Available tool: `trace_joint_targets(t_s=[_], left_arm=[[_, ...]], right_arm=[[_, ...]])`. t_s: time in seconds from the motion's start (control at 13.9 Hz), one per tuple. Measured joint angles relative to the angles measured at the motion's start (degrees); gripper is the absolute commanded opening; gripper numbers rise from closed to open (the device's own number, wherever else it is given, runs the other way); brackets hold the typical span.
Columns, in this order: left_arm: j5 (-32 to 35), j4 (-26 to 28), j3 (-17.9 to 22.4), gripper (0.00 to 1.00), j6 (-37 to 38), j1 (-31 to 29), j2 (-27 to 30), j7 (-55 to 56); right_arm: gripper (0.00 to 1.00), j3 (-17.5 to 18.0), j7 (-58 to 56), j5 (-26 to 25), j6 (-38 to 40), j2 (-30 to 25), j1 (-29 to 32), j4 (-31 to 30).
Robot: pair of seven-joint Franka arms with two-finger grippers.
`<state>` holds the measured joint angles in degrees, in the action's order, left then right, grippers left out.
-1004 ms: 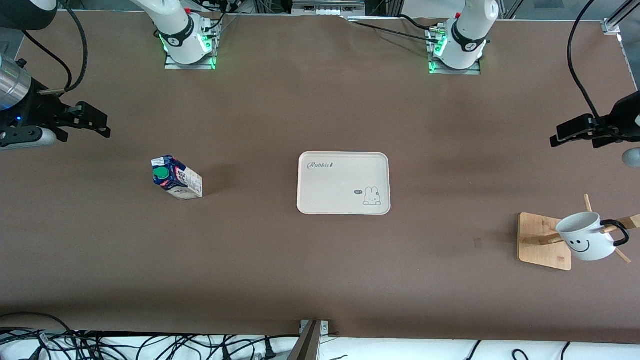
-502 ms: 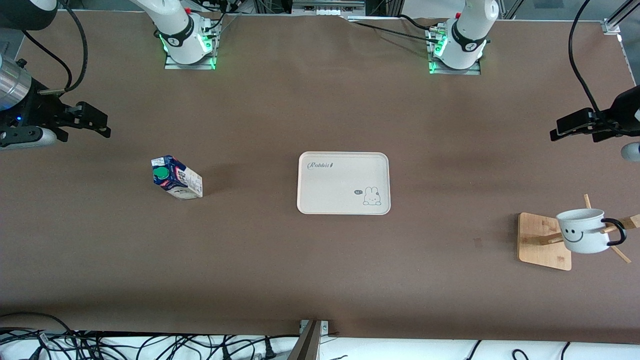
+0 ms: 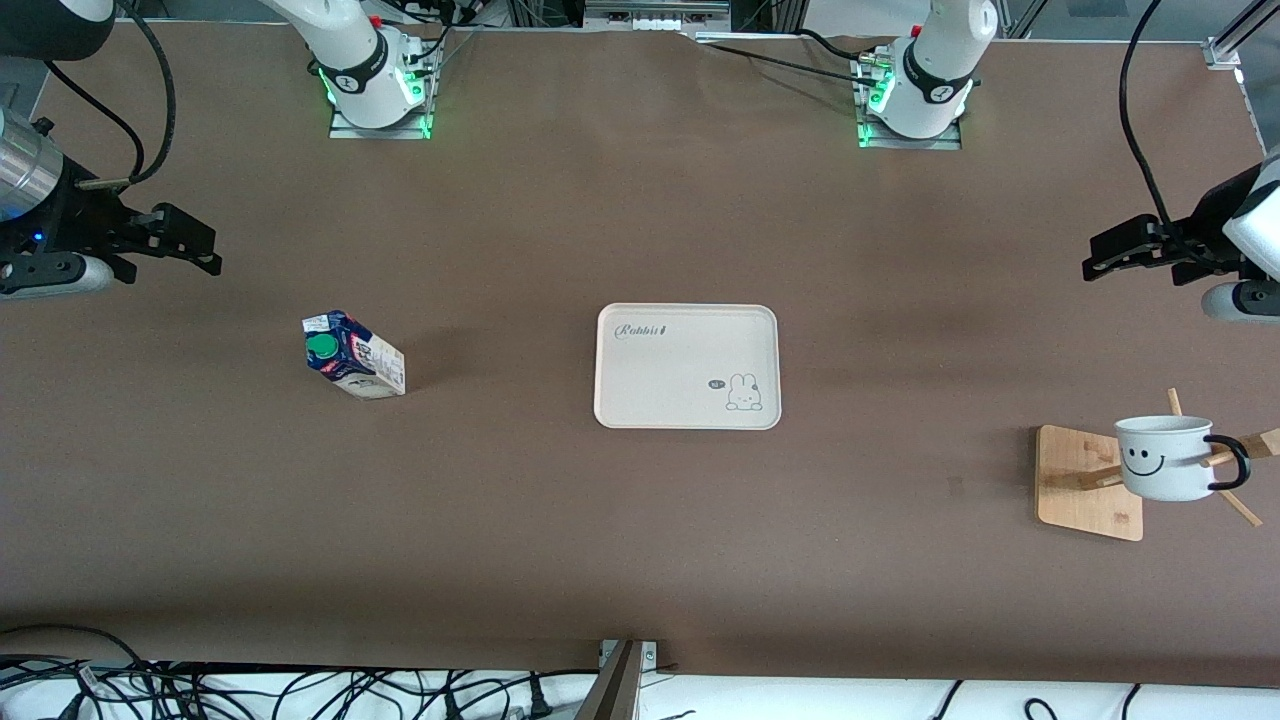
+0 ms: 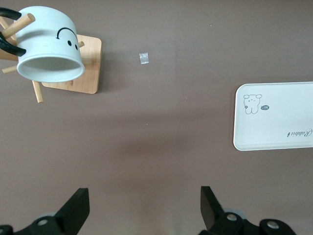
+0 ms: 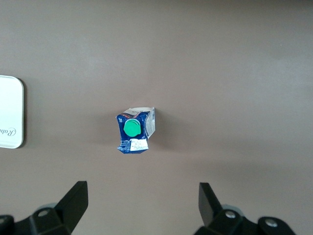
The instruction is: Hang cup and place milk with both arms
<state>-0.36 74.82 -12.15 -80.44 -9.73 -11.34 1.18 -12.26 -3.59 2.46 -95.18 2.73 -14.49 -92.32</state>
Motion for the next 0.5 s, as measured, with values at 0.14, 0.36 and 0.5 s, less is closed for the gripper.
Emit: trace_joint_targets(t_s=[0.14,0.36,0.5], left_arm=[[0.0,0.2,0.6,1.00,0.0,1.6,0.8,0.0],[0.0,2.7,7.6,1.00,-2.1,9.9,2.7,0.0],[-0.4,4.9,12.1,1.00,-4.1,14.0,4.1,-0.1]], right_arm=[[1.00,0.0,0.0,0.0,0.0,0.0,0.0,0.0],[1.00,0.0,0.0,0.0,0.0,0.0,0.0,0.0],[1.00,0.0,0.0,0.0,0.0,0.0,0.0,0.0]])
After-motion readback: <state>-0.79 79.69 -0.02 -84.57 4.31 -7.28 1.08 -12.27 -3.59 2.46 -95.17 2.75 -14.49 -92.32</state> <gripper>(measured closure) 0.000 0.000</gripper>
